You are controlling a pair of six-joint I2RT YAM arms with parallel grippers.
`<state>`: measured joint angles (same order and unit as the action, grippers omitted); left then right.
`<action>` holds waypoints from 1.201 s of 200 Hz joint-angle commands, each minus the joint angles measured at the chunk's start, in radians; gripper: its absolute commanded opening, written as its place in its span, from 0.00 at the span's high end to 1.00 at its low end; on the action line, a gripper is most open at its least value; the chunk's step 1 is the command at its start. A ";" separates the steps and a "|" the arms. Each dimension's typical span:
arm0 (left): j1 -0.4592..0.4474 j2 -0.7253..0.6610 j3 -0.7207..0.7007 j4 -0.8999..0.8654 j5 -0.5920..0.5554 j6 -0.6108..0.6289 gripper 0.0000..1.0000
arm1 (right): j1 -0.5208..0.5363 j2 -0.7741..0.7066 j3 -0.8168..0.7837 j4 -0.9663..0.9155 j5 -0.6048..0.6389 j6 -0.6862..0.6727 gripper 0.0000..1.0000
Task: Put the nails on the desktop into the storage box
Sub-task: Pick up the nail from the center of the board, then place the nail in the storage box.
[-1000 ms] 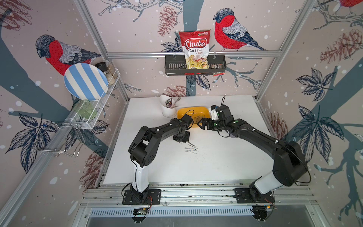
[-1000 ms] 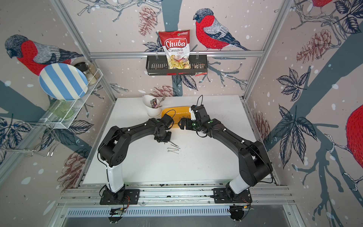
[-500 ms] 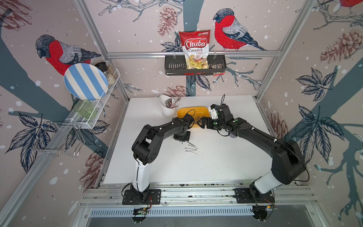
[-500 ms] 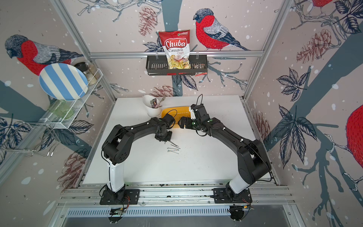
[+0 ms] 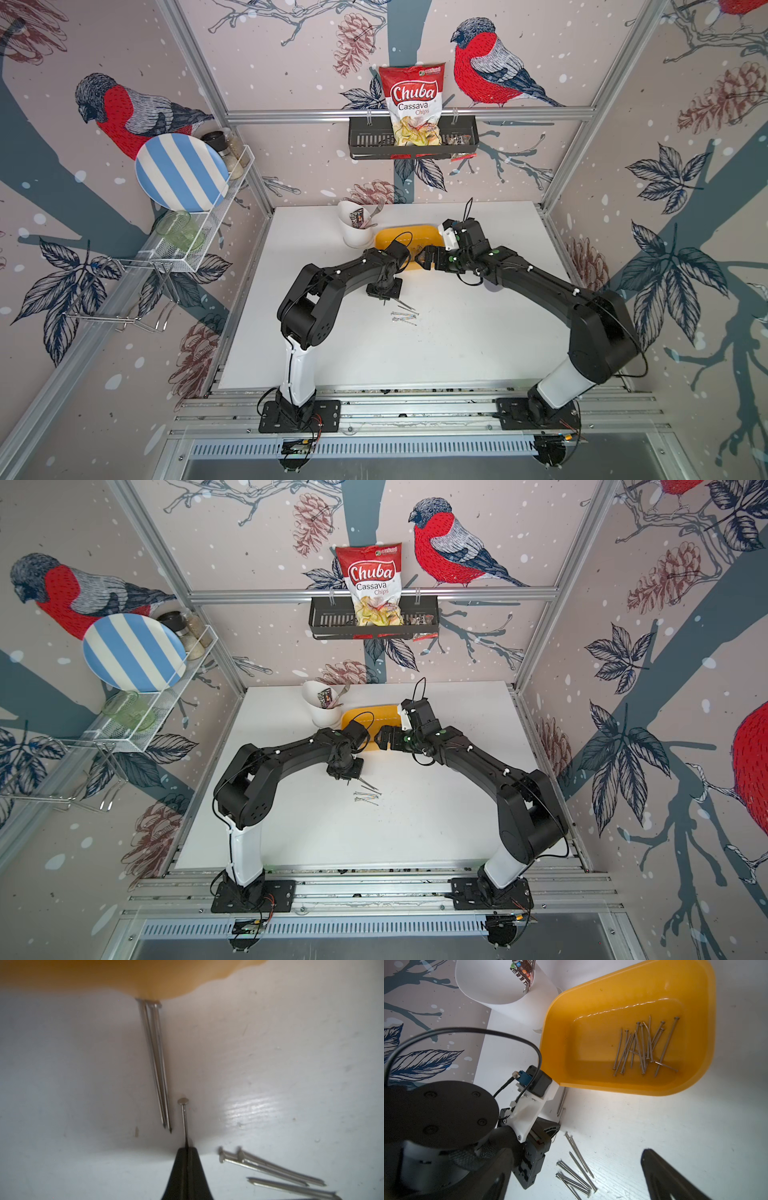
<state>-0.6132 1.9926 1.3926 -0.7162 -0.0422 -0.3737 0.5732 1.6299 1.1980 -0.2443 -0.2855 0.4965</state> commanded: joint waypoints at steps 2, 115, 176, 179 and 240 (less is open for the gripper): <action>0.000 -0.033 0.050 -0.054 0.021 0.004 1.00 | 0.008 0.005 0.012 0.011 -0.009 0.000 0.00; 0.044 -0.027 0.381 -0.140 0.098 0.008 1.00 | -0.053 -0.081 -0.041 0.035 0.014 0.038 0.00; 0.072 0.304 0.857 -0.250 0.156 0.037 1.00 | -0.119 -0.144 -0.072 0.005 0.033 0.029 0.00; 0.075 0.317 0.873 -0.250 0.159 0.034 1.00 | -0.122 -0.146 -0.073 0.004 0.035 0.027 0.00; 0.115 0.454 0.917 -0.167 0.240 -0.033 1.00 | -0.196 -0.139 -0.067 -0.026 0.011 0.003 0.00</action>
<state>-0.5014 2.4245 2.3047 -0.9058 0.1539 -0.3763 0.3943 1.4841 1.1240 -0.2497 -0.2634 0.5217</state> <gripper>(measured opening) 0.048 0.998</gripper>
